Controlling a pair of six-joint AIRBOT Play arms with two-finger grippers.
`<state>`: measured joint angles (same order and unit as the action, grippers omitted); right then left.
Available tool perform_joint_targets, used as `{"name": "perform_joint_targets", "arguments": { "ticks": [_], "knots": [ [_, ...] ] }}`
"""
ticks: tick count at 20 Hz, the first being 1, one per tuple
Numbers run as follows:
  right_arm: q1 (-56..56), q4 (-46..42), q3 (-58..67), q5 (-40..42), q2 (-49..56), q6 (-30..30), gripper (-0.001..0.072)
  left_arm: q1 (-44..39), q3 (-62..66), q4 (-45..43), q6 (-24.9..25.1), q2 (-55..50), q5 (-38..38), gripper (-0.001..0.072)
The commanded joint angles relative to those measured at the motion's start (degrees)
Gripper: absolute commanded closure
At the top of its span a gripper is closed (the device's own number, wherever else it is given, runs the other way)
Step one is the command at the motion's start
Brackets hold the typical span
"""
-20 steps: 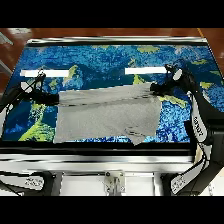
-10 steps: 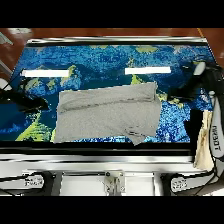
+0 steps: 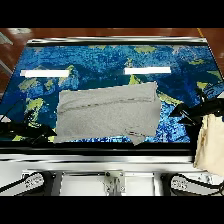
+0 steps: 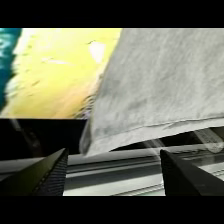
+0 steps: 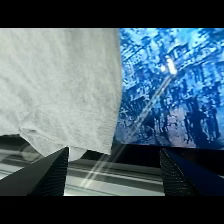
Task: Fold the shirts.
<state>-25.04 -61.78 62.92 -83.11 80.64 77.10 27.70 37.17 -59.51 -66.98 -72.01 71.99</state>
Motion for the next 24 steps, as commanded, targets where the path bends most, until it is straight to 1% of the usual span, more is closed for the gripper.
{"name": "perform_joint_targets", "arguments": {
  "ticks": [1,5,6,7,9,11,12,13,14,17,20,23,24],
  "knots": [
    [-0.8,3.0,-2.2,-0.1,-0.9,-1.3,0.0035,-1.1,-3.2,3.6,1.8,-0.4,-2.6,-0.0005],
    [-0.8,3.0,-2.2,-0.2,-0.9,-1.3,0.0035,-2.8,-3.3,4.0,1.4,-2.5,-3.4,-0.0003],
    [-0.8,3.0,-2.2,-0.2,-0.9,-1.3,0.0035,-3.5,-3.3,4.1,0.4,-2.9,-4.4,0.0029],
    [-0.8,3.0,-2.2,-0.2,-0.9,-1.3,0.0035,-4.3,-3.3,4.1,-1.0,-3.3,-5.9,0.0159],
    [-0.8,2.8,-2.3,-0.5,-0.9,-1.1,0.0035,-6.4,-3.3,4.6,-2.8,-3.6,-8.5,0.0246],
    [-0.8,2.9,-4.1,-0.4,-0.9,-1.1,0.0035,-8.4,-3.3,4.6,-3.4,-3.7,-9.3,0.045],
    [-0.8,3.0,-5.8,-0.2,-0.9,-1.1,0.0035,-9.2,-3.3,4.5,-3.3,-3.7,-9.2,0.0572],
    [-0.8,3.0,-8.0,-0.1,-0.9,-1.4,0.0035,-9.8,-3.3,4.5,-3.3,-3.6,-9.0,0.0666],
    [-0.8,3.2,-10.2,0.1,-0.9,-1.9,0.0035,-9.9,-3.3,4.6,-3.3,-3.6,-8.9,0.0665],
    [-0.8,6.9,-16.8,1.2,-0.9,-6.5,0.0035,-9.4,-3.2,4.5,-3.2,-2.4,-8.4,0.0666],
    [-0.8,10.1,-22.1,7.7,-0.9,-7.2,0.0035,-9.4,-3.2,4.5,-2.7,0.1,-8.3,0.0666],
    [-0.8,15.3,-26.8,12.7,-0.9,-9.9,0.0036,-9.4,-3.2,4.8,-2.8,1.9,-8.1,0.0665],
    [-0.7,16.6,-27.9,13.8,-0.9,-10.9,0.005,-9.4,-3.2,5.2,-2.7,2.1,-8.1,0.0666]
  ]
}}
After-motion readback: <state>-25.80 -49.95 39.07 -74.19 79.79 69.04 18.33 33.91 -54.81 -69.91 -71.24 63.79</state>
